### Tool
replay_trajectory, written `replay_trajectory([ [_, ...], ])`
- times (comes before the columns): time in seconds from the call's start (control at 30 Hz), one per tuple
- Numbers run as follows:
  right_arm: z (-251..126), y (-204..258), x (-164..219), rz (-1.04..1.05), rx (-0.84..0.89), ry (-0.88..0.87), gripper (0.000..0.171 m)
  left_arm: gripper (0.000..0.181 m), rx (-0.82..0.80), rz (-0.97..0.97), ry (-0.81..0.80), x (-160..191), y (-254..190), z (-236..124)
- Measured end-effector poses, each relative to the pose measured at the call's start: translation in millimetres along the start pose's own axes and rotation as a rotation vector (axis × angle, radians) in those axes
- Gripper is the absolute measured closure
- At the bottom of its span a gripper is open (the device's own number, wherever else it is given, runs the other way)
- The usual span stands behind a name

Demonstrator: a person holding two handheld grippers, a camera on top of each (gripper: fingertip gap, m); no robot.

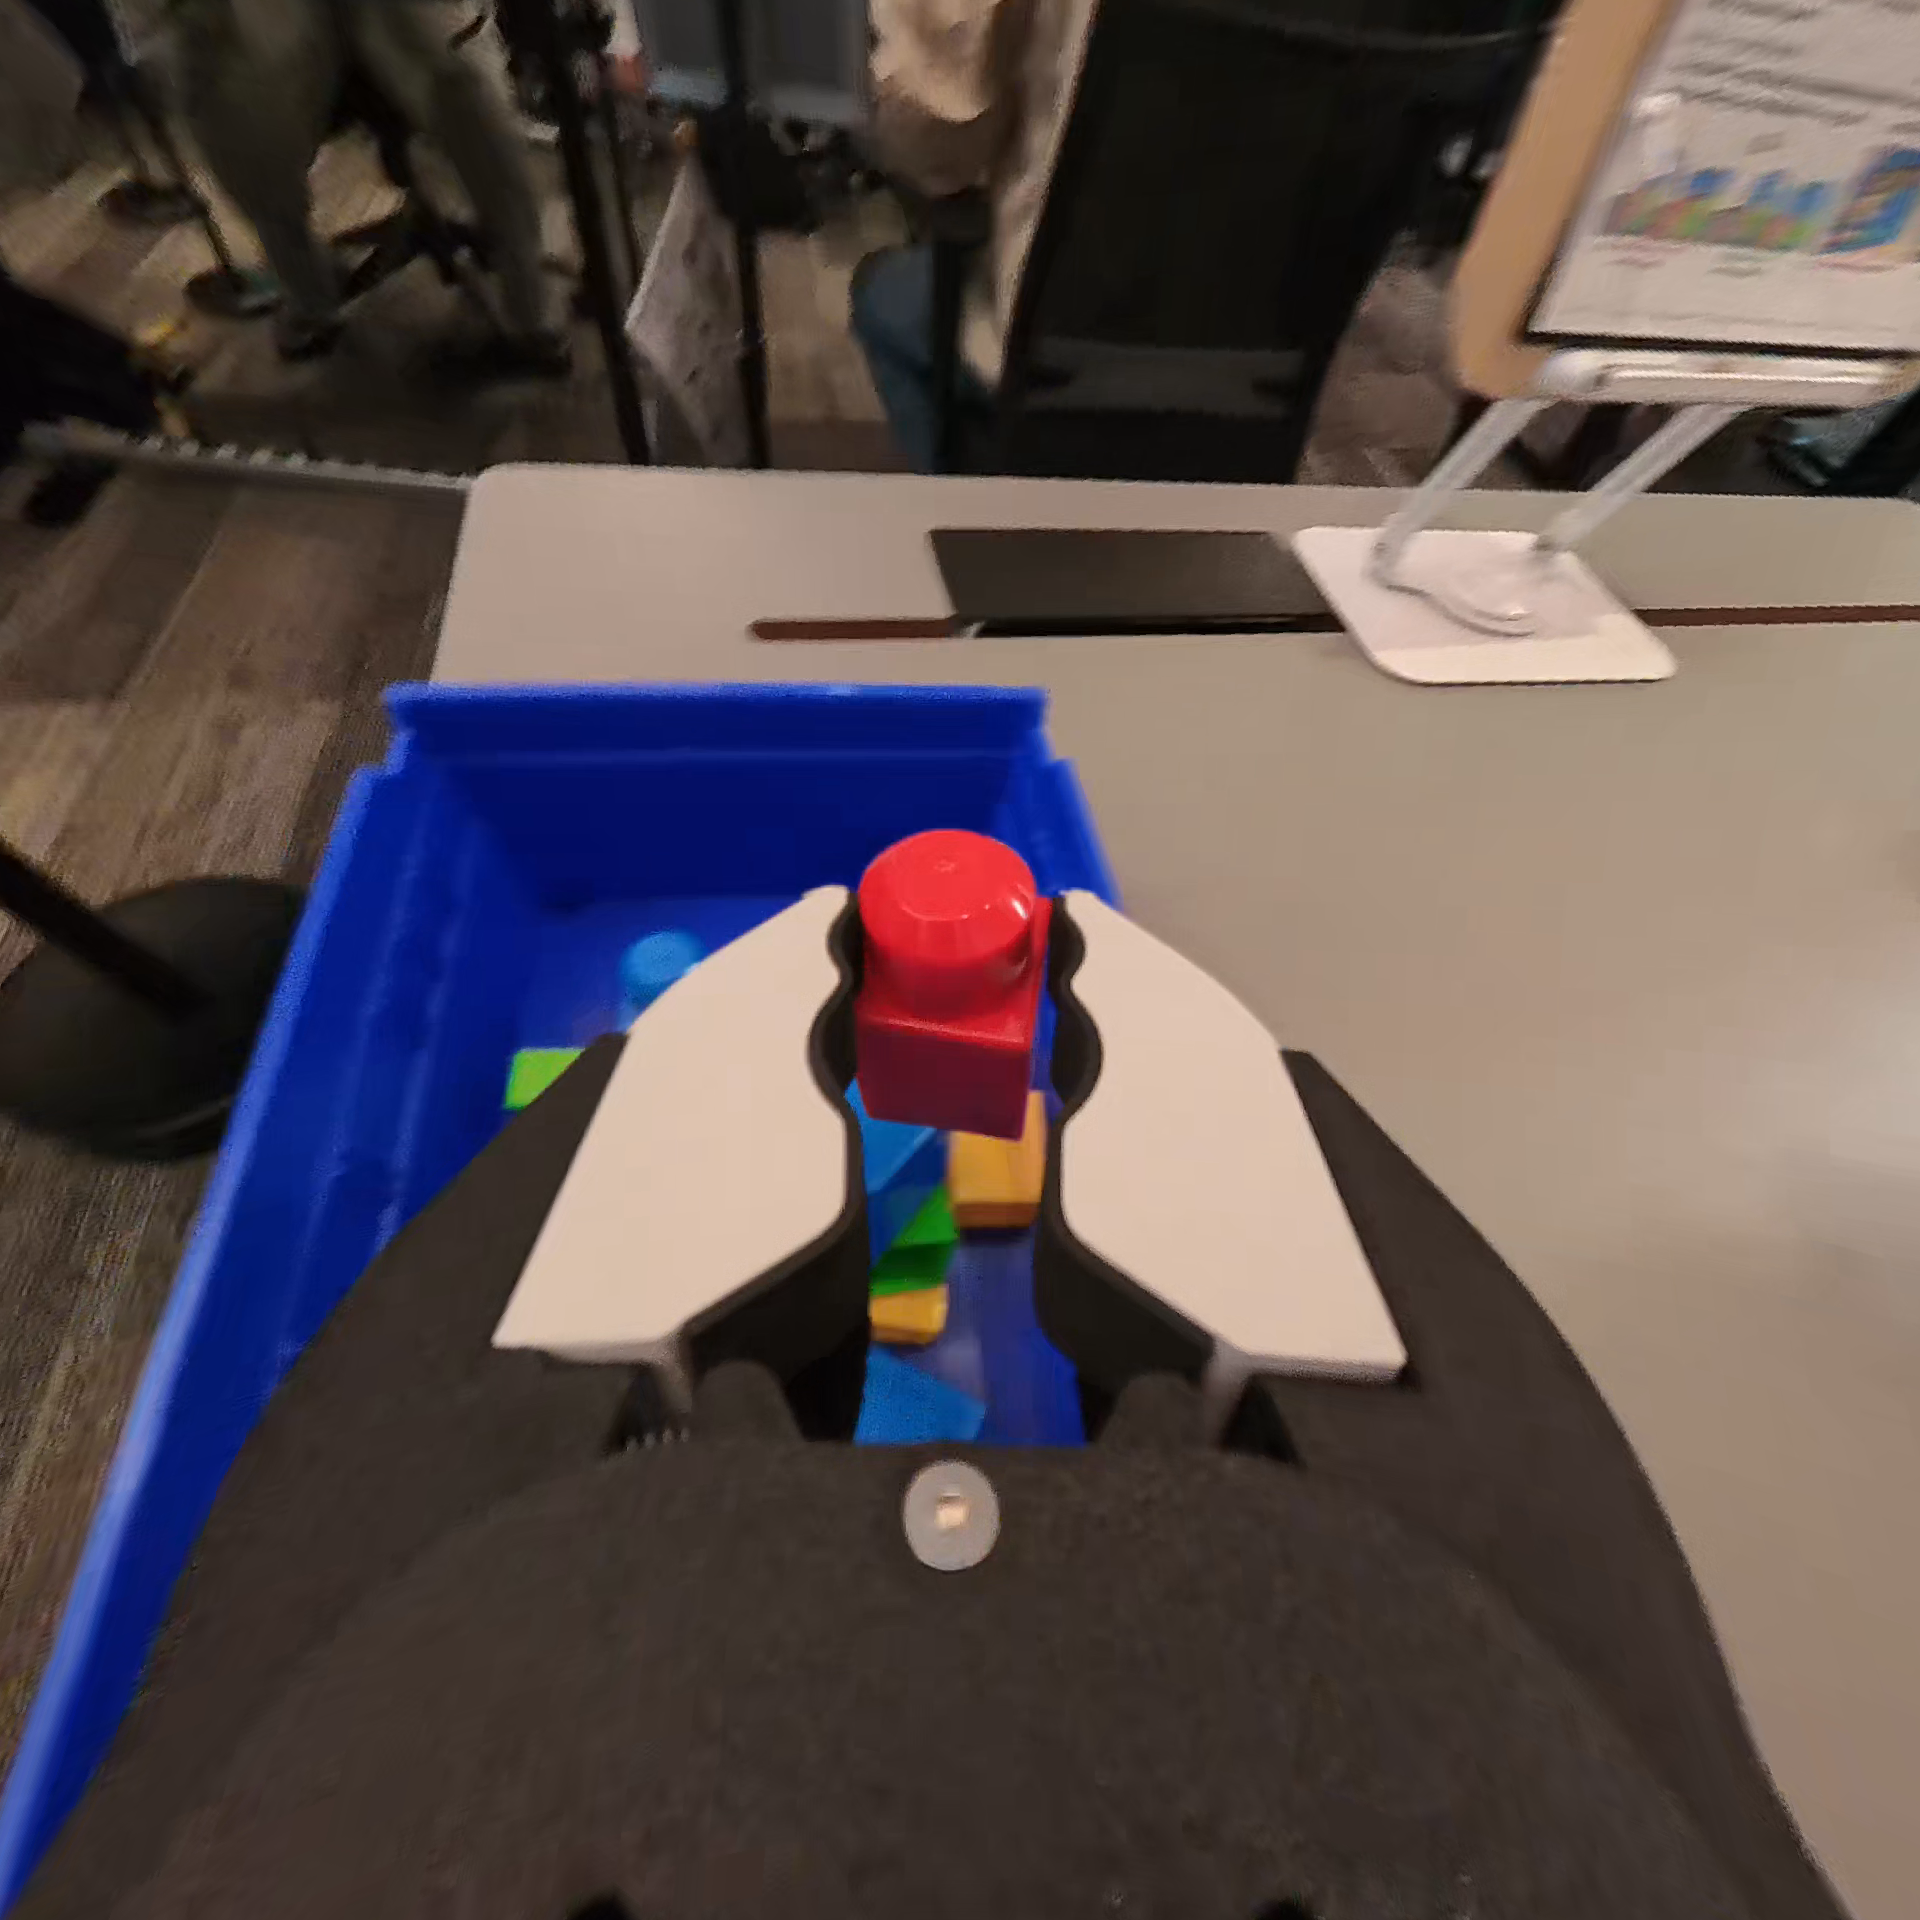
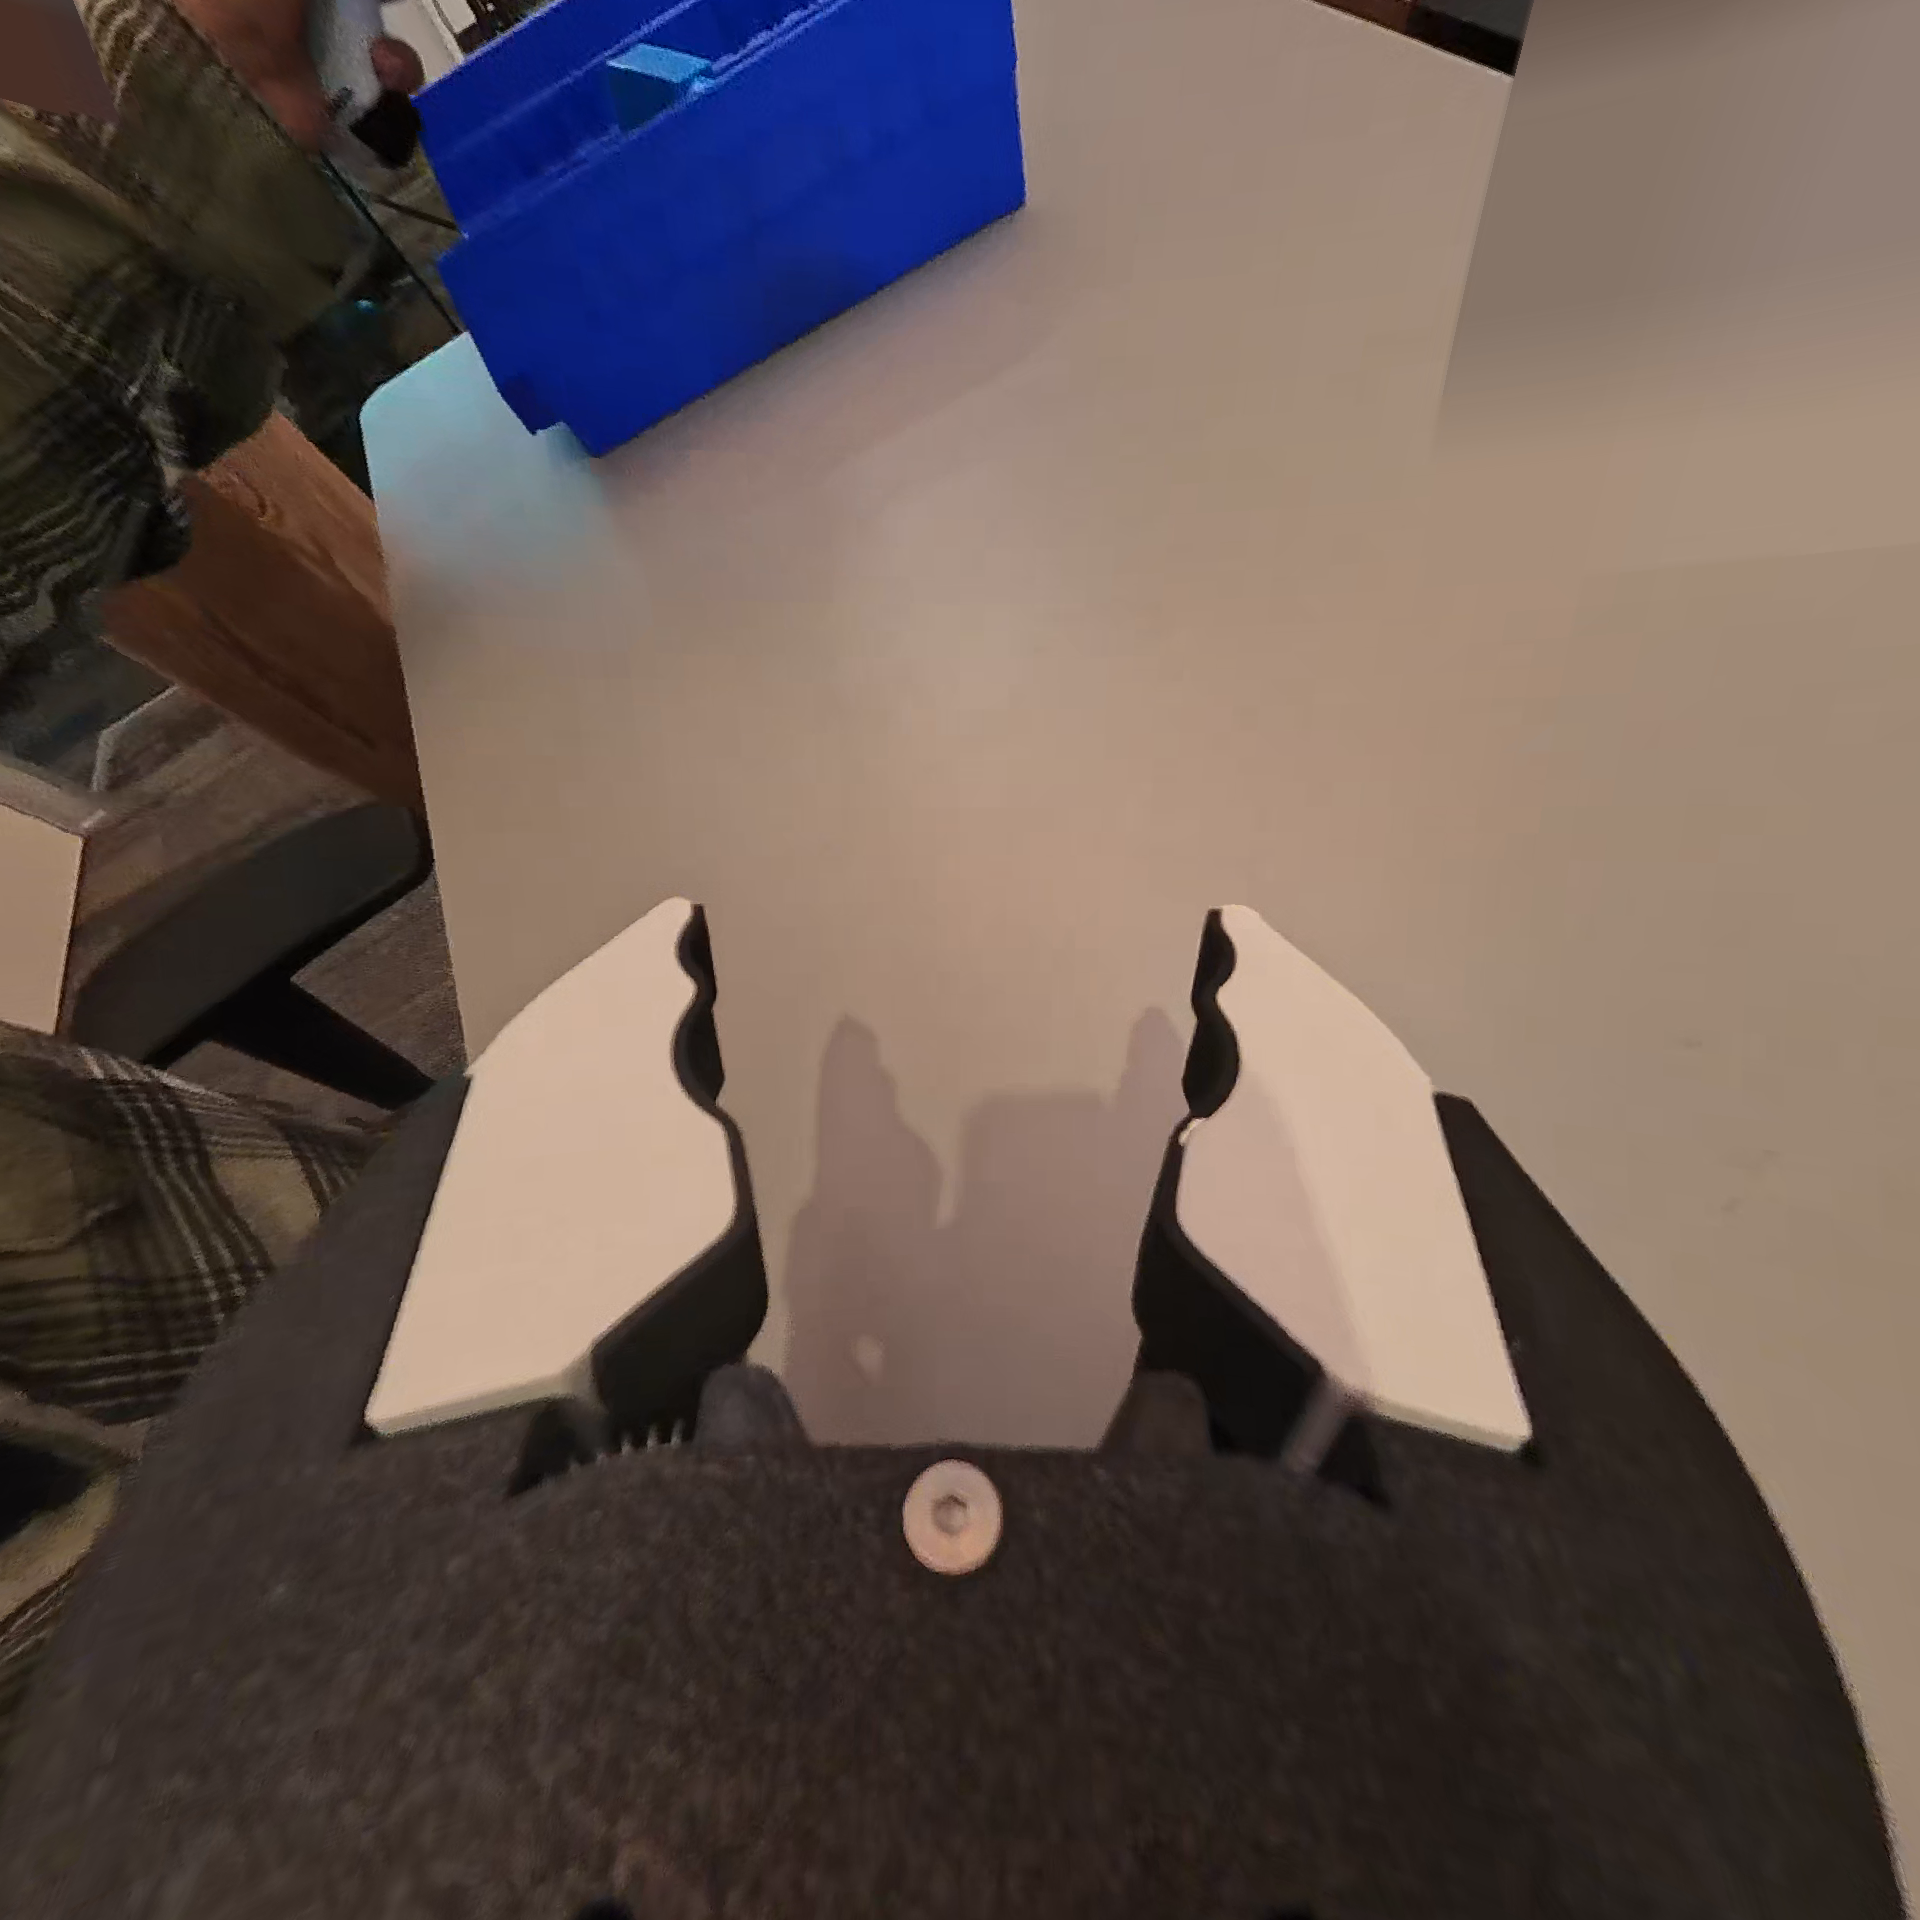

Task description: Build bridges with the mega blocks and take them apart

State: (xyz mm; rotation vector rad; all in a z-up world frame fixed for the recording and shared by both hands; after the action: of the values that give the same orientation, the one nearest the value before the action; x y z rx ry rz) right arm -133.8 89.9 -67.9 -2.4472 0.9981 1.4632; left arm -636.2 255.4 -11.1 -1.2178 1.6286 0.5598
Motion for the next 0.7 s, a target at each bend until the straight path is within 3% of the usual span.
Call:
replay_trajectory([
  [0.17,-9.1,0.3,-1.3,-0.008,0.014,-0.016,0.088,0.147,-0.039,-0.094,0.114,20.1,42.8,12.7],
  [0.4,-8.3,-1.4,1.8,0.003,0.009,-0.009,0.087,0.147,-0.065,-0.141,0.144,20.6,51.8,22.6],
  [0.57,-7.1,-2.9,2.7,0.008,0.002,-0.008,0.085,0.12,-0.096,-0.165,0.062,-3.3,55.7,11.2],
  [0.7,-4.6,-4.0,4.3,0.013,-0.007,-0.002,0.086,0.113,-0.03,-0.17,0.032,-23.7,39.9,3.0],
])
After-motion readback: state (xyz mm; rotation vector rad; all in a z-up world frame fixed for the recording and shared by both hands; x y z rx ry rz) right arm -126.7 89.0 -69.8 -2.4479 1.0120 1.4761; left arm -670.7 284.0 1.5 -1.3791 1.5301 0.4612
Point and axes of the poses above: each gripper's, where its closed fingertips meet, z out along the fingers, x out of its underside, y = z × x across the jaws, the point moved 6 cm from there along -z, back along the fingers, and after that the axes turned 4 degrees about -z, right-handed, at the moved point
